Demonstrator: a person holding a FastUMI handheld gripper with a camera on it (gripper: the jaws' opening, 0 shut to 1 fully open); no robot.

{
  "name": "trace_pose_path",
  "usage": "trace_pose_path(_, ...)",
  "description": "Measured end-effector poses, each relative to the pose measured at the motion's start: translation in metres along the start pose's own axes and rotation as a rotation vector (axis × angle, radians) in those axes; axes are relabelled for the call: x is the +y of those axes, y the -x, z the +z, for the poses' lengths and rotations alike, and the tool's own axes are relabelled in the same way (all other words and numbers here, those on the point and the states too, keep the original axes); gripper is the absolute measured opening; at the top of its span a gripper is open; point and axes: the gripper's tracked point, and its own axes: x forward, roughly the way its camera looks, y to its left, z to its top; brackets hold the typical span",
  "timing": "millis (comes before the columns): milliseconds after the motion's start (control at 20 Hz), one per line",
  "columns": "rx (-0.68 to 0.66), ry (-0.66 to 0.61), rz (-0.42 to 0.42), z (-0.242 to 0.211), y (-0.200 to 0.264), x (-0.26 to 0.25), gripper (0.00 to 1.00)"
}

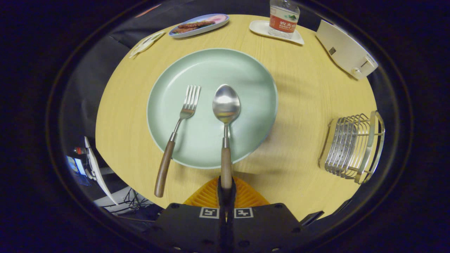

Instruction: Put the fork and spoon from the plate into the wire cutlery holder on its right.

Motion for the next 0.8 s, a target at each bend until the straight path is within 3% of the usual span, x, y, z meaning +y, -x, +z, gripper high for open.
trace_pose_path(200,-0.035,-0.041,0.041,0.003,0.024,0.004,0.01)
trace_pose_path(450,-0.102,-0.046,0.118,0.002,0.09,0.003,0.0)
trace_pose_path(800,-0.19,-0.175,0.078,-0.011,0.174,-0.078,0.0)
